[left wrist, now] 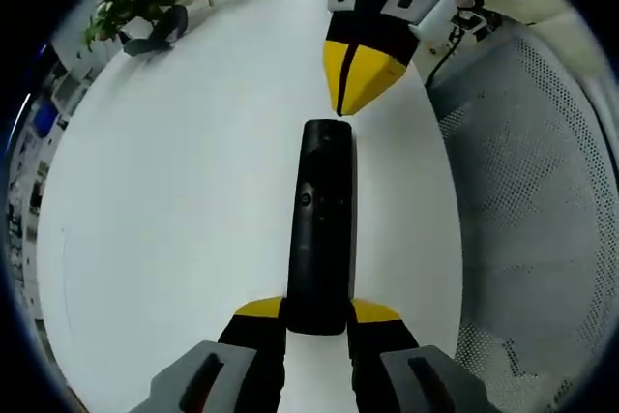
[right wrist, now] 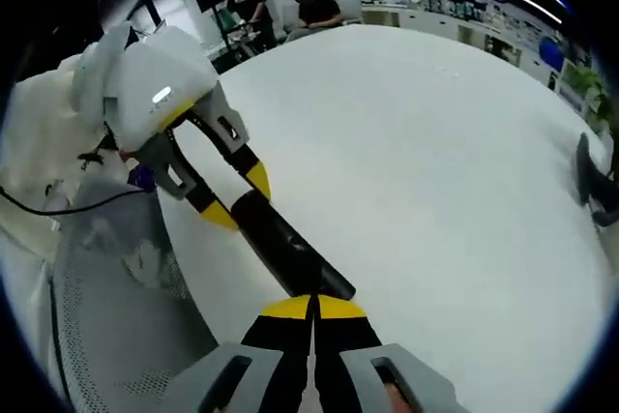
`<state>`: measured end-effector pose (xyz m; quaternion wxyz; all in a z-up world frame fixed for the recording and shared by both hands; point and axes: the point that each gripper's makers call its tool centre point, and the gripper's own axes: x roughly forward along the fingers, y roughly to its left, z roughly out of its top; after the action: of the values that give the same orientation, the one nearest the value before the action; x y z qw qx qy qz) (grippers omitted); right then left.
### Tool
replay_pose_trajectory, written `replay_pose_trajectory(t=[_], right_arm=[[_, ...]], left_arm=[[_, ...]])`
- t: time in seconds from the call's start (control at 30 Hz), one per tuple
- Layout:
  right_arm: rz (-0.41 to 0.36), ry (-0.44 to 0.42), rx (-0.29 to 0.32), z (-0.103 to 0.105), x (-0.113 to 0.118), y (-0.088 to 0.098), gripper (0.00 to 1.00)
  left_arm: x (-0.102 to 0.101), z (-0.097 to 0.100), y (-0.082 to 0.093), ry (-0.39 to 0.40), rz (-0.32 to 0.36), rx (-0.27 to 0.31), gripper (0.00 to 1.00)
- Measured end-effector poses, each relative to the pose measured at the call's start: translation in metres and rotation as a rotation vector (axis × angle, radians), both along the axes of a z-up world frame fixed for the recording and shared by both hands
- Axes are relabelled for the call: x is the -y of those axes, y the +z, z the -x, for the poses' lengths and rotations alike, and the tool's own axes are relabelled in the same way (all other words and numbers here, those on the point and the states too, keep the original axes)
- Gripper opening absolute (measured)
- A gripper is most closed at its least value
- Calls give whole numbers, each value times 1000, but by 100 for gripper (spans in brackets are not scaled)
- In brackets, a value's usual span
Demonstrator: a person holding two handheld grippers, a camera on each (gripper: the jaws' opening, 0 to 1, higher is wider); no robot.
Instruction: Press the specified remote control buttons in sequence, fully releasing each button before pressing the next.
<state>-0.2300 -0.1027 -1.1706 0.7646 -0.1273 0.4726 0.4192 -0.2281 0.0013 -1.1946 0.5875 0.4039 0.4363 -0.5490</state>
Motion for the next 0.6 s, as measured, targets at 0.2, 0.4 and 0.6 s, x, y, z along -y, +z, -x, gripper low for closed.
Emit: replay_pose_trajectory(t=[0.2, 0.4, 0.6], right_arm=[[32, 50, 4, -2, -2, -6, 0], [41, 63, -7, 0, -1, -10, 0], [94, 85, -74, -2, -2, -11, 0]], left_arm=[[0, 0, 0, -3, -5, -9, 22], [0, 0, 0, -4, 5, -12, 22], [0, -2, 0, -5, 7, -37, 23]])
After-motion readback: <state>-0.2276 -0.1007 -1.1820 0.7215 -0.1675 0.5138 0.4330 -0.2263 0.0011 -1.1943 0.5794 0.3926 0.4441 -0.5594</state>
